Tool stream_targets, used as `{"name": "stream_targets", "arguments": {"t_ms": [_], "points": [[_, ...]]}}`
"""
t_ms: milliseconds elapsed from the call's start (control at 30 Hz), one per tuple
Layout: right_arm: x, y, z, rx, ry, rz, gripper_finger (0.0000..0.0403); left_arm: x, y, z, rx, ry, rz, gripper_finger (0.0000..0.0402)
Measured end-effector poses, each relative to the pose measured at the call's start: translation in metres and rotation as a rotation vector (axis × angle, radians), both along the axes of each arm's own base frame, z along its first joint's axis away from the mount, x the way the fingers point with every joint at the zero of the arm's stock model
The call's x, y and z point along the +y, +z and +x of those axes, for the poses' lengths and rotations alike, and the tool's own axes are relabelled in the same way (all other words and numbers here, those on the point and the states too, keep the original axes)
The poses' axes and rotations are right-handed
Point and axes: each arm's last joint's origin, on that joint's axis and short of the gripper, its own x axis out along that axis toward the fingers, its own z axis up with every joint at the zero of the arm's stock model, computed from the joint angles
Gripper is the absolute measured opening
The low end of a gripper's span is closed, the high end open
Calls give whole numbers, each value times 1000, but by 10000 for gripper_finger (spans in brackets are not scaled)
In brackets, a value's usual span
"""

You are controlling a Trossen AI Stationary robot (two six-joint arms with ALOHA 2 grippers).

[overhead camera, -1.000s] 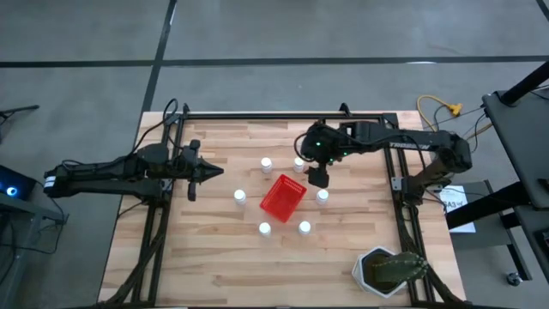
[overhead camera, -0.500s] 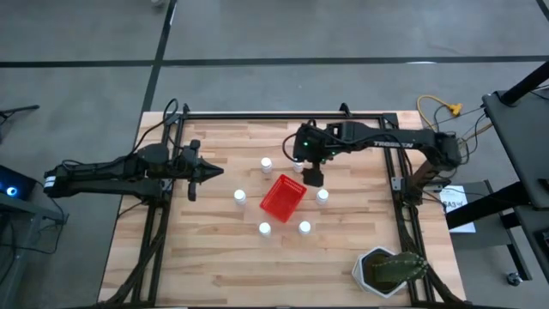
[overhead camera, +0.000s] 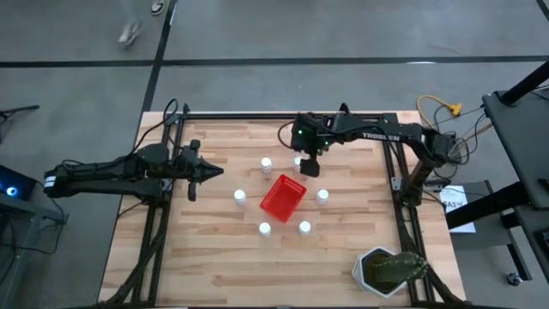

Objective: Pick and place pill bottles into a basket
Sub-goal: Put the white pill bottle into the red basket

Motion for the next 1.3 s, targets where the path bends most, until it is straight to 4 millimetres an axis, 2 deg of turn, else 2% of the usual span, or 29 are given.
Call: {"name": "stream_targets", "arguments": {"t_ms": [233,667,1300], "points": [[-16,-12,5,-26,-26,74,303,0,-1,1,6,1,-1,0],[-20,-41,16,46,5,81,303,1,-7,10,58,1,-6,0],[-29,-45,13,51,-7,76,296,2,-8,18,56,0,-5,0]]}}
